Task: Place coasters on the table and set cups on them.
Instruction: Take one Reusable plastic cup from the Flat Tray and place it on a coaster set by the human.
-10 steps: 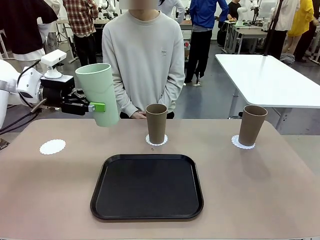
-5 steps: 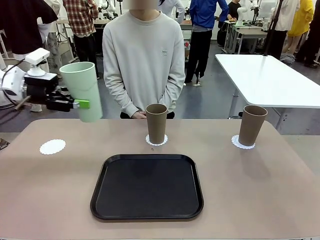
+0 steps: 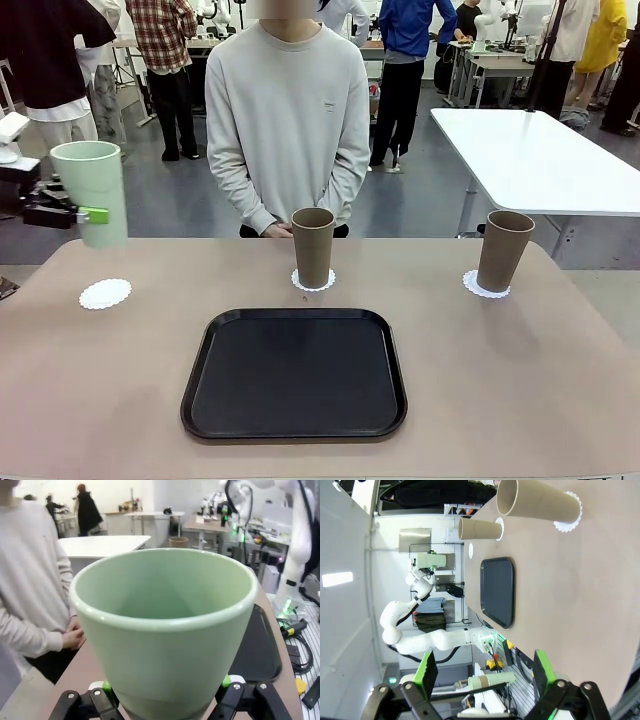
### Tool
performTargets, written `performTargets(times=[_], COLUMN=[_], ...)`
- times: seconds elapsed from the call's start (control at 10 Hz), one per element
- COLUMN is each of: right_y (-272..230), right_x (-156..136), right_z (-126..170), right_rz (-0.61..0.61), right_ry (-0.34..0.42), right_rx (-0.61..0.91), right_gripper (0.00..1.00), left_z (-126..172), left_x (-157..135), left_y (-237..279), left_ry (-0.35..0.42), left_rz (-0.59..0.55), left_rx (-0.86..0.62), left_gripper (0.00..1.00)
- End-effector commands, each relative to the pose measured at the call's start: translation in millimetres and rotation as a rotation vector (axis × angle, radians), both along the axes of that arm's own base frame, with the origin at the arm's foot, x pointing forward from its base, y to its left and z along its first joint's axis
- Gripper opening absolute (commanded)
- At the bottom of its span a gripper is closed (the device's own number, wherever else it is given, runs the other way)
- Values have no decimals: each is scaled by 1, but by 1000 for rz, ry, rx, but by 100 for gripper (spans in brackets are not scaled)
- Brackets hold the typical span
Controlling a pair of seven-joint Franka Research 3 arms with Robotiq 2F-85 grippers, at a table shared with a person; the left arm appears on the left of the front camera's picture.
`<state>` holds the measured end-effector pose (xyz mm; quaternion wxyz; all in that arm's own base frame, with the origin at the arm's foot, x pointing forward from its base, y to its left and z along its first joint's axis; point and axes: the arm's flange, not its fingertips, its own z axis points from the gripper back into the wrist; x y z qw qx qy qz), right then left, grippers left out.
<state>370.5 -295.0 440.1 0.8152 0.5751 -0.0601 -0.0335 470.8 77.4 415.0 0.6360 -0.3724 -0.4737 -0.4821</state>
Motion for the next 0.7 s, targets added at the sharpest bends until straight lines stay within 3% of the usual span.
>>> performTargets(times=[0.0, 0.4, 0.6], right_y=[1, 1, 1], right_x=[0, 0, 0], right_z=[1, 1, 1], right_rz=[-1, -1, -1], right_ry=[1, 1, 1], right_rx=[1, 1, 1], right_gripper=[100, 100, 100], left_z=[-2, -7, -11], left_x=[3, 1, -3], left_y=[28, 47, 53], left_ry=[-17, -21, 11], left_rz=[34, 91, 80], left_rx=[-71, 3, -30], left_gripper=[84, 84, 84])
